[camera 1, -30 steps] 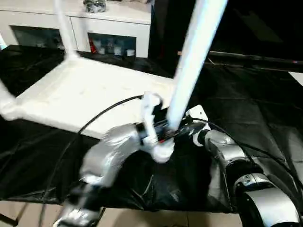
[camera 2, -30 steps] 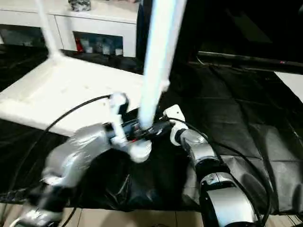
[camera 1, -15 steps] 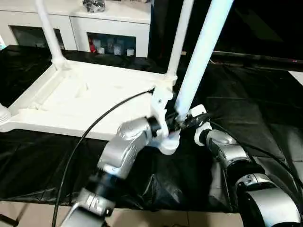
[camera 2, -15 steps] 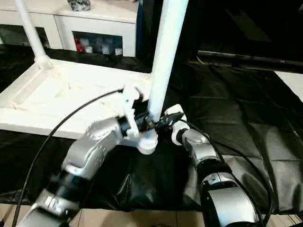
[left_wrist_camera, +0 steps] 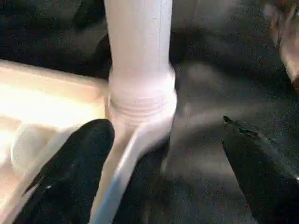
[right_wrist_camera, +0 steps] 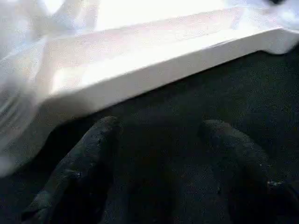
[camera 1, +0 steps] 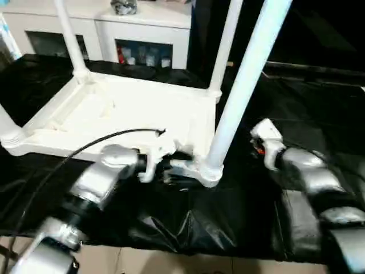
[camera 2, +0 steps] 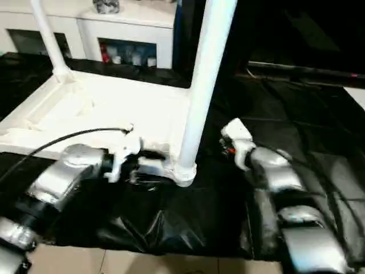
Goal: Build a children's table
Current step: Rotate table base
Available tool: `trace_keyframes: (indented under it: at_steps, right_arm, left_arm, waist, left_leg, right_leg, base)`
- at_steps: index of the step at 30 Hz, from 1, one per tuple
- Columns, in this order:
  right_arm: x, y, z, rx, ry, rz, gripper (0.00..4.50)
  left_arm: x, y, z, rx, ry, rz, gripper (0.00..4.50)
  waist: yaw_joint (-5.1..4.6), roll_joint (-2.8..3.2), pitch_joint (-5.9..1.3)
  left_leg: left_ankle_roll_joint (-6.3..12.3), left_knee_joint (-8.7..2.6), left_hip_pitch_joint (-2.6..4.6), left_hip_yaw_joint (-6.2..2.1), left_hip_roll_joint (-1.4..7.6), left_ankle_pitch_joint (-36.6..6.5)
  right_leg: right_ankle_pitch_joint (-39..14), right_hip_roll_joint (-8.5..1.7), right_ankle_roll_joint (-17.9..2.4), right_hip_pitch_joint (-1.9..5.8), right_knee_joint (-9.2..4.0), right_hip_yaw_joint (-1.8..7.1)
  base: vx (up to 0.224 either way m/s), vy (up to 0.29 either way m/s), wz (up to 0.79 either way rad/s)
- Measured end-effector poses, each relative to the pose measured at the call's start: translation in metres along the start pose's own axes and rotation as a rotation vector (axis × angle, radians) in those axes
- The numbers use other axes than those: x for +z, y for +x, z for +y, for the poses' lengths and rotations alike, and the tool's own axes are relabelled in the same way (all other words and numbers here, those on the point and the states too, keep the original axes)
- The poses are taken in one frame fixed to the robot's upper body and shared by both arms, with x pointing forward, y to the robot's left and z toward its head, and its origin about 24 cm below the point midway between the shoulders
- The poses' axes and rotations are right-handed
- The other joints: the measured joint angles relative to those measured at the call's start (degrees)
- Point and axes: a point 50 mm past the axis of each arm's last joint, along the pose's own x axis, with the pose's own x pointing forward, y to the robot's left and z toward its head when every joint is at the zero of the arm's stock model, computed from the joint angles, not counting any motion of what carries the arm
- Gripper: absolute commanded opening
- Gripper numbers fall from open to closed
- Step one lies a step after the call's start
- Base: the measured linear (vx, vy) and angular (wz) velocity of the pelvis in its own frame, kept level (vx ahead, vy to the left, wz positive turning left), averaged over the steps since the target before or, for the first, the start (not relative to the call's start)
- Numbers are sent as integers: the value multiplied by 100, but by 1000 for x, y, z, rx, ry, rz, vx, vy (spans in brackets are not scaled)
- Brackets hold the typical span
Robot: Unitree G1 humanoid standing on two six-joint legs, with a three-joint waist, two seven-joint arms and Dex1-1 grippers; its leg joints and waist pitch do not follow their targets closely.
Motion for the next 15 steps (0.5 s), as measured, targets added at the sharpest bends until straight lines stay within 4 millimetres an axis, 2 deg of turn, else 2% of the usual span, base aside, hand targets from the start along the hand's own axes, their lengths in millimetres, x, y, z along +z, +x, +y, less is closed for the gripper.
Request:
trace_keyframes:
  at_steps: [4,5,7,8,12,13,15]
  right_arm:
    - [-9,-7,11,128,-19,37,316]
    - [-9,-9,13,156,-23,40,316]
    - [-9,-15,17,204,-33,46,316]
    - [-8,-16,18,218,-36,46,342]
    - [-5,-23,21,249,-43,41,354]
    - [-4,-25,22,254,-48,43,380]
    - [-3,-27,24,265,-51,44,391]
  left_arm:
    - [0,-1,8,-7,48,33,369]
    - [3,1,11,-6,61,31,347]
    - [6,4,15,-7,72,29,331]
    - [6,3,17,-6,74,30,324]
    - [6,3,25,-11,82,52,301]
    - [5,3,27,-16,88,63,286]
    - [2,1,29,-23,90,91,271]
  waist:
    - [13,44,3]
    - [13,57,5]
    - [24,74,1]
    - [17,83,-2]
    - [22,147,-12]
    - [32,152,-9]
    - [31,169,-11]
  left_leg:
    - [0,0,-8,3,0,0]
    - [1,0,-9,3,0,1]
    - [1,0,-6,4,0,0]
    - [1,0,-6,4,0,1]
    - [2,1,-4,4,-3,1]
    - [2,1,-4,2,-3,1]
    - [2,1,-5,2,-3,1]
  right_leg:
    - [0,1,0,2,4,4]
    - [2,1,-2,2,3,4]
    - [2,2,-2,5,3,4]
    - [2,3,-3,4,3,5]
    - [2,3,-2,6,1,7]
    - [2,4,-1,6,0,5]
    - [1,4,0,6,-1,5]
  base:
    - [0,0,0]
    - [0,0,0]
    - [0,0,0]
    - [0,0,0]
    - [0,0,0]
    - [0,0,0]
    - [0,0,0]
